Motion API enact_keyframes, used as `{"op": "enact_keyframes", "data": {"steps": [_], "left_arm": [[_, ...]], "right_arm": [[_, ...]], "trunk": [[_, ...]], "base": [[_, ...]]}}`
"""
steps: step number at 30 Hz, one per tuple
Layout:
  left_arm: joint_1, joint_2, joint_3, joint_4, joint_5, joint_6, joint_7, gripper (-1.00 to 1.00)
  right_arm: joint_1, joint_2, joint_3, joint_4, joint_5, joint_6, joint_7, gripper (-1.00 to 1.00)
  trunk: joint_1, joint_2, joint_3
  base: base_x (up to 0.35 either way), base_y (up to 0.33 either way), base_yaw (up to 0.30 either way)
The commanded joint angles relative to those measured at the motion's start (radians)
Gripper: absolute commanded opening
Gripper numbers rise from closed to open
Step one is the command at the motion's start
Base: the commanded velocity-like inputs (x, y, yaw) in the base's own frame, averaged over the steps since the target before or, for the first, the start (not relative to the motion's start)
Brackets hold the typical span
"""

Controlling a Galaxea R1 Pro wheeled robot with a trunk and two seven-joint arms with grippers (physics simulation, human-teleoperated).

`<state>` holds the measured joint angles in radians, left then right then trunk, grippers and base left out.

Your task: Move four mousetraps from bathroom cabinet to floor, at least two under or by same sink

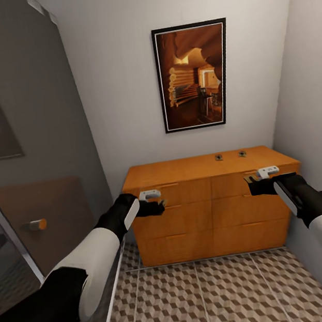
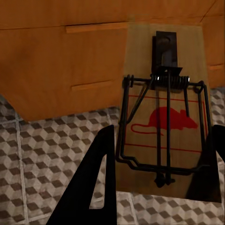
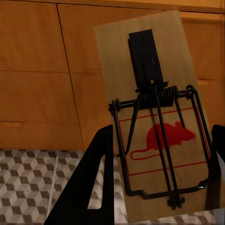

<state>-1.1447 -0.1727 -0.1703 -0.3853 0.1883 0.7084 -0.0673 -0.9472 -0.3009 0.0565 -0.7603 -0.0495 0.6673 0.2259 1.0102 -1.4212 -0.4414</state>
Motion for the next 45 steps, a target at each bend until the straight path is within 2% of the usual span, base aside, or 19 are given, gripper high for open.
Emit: {"op": "enact_keyframes", "data": {"steps": [1,15,22,27,40,45], "left_arm": [[-0.001,0.001,-0.008,0.001,0.008,0.004,0.003,-1.00],[-0.001,0.001,-0.008,0.039,0.012,-0.013,0.003,-1.00],[-0.001,0.002,-0.008,0.147,0.023,-0.137,0.003,-1.00],[-0.001,0.003,-0.008,0.187,0.044,-0.173,0.003,-1.00],[-0.001,0.004,-0.008,0.231,0.057,-0.186,0.004,-1.00],[-0.001,0.004,-0.008,0.237,0.055,-0.188,0.004,-1.00]], "right_arm": [[-0.001,-0.001,0.003,-0.001,-0.006,0.005,0.000,-1.00],[-0.002,-0.001,0.003,0.008,-0.016,0.005,0.001,-1.00],[-0.002,0.000,0.004,0.068,-0.013,0.004,-0.002,-1.00],[-0.003,0.000,0.005,0.096,-0.010,0.003,-0.002,-1.00],[-0.003,0.000,0.003,0.117,-0.017,0.003,0.000,-1.00],[-0.003,0.000,0.004,0.194,-0.014,-0.056,0.005,-1.00]], "trunk": [[-0.001,-0.001,-0.001],[-0.001,-0.001,-0.001],[-0.001,-0.001,-0.001],[-0.001,-0.001,-0.001],[-0.001,-0.001,-0.001],[-0.001,-0.001,-0.001]], "base": [[-0.226,0.000,0.000],[-0.044,0.000,0.000],[-0.001,0.000,0.000],[0.000,0.000,0.000],[0.000,0.000,0.000],[-0.118,-0.039,0.000]]}}
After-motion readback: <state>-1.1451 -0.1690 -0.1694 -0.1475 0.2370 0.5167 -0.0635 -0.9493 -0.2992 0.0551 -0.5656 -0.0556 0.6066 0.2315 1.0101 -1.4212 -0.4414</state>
